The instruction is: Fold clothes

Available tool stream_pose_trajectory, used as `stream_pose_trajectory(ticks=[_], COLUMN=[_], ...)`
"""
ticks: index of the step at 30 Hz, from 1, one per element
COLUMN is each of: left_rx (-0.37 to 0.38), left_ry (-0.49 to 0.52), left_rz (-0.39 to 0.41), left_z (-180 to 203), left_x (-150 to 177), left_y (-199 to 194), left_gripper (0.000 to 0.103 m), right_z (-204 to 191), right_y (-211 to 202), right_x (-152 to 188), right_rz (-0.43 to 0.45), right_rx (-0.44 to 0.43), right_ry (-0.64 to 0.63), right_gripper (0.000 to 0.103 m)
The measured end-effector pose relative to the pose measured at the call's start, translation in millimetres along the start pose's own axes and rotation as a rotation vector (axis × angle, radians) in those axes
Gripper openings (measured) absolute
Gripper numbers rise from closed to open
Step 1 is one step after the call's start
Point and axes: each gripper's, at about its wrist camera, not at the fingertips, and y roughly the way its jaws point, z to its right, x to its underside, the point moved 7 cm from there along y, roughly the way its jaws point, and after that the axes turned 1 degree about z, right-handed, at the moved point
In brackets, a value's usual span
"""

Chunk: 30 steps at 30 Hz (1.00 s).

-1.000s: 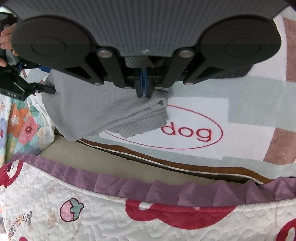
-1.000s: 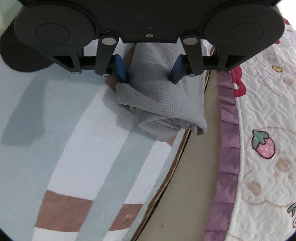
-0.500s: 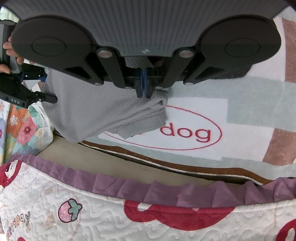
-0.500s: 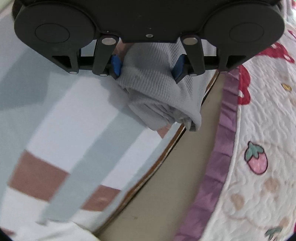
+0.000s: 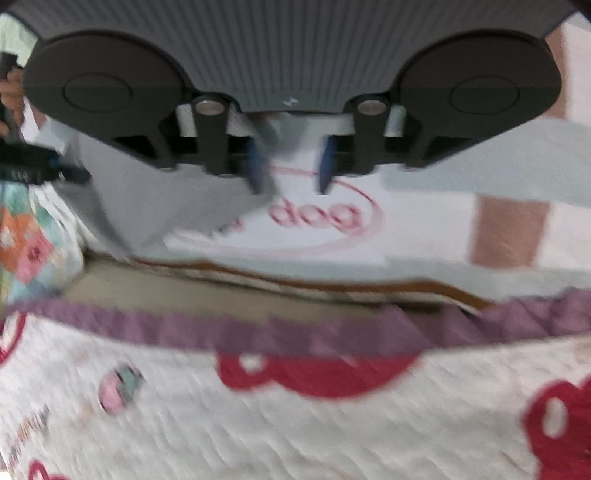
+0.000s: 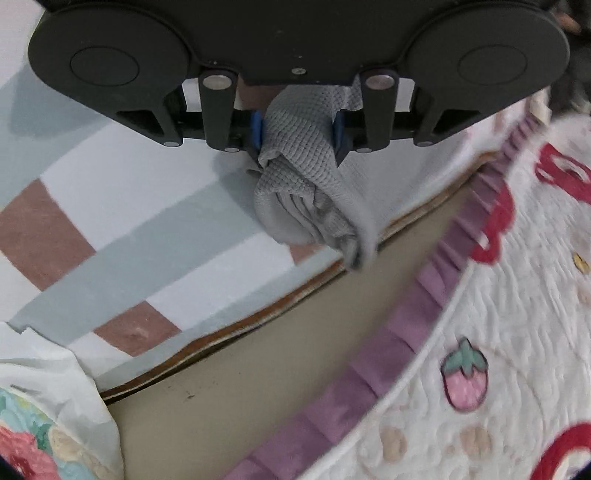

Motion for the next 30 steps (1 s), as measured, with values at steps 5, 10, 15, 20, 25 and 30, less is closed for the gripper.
stream_pose_trajectory(ticks=[5, 10, 15, 20, 25, 30], left_rx=[0.128, 0.142, 0.144, 0.178, 0.057, 0.103], left_ry=[-0.035, -0.069, -0.053, 0.003, 0.286, 0.224], left_rz=[-0.143, -0.147, -0.106, -0.058, 0.067, 0.101], left_z=[1, 15, 23, 31, 60, 76], left_x=[18, 37, 25, 23, 25, 14], left_y=[11, 32, 54, 63, 47, 31], left_gripper=[0.042, 0.045, 0.052, 0.029, 0.017, 0.016], right_z=[2, 10, 12, 13, -2, -29], right_y=[-3, -3, -1, 5, 5, 2], right_x=[1, 1, -1, -1, -7, -26], right_rz=[-0.001, 0.007, -0.008, -0.018, 0.018, 0.096], right_rx=[-0.006, -0.057, -0.064, -0.060, -0.048, -0.074], right_ry=[0.030, 0.080, 0.062, 0.072, -0.034, -0.122], right_gripper=[0.040, 0.041, 0.043, 0.045, 0.042, 0.041])
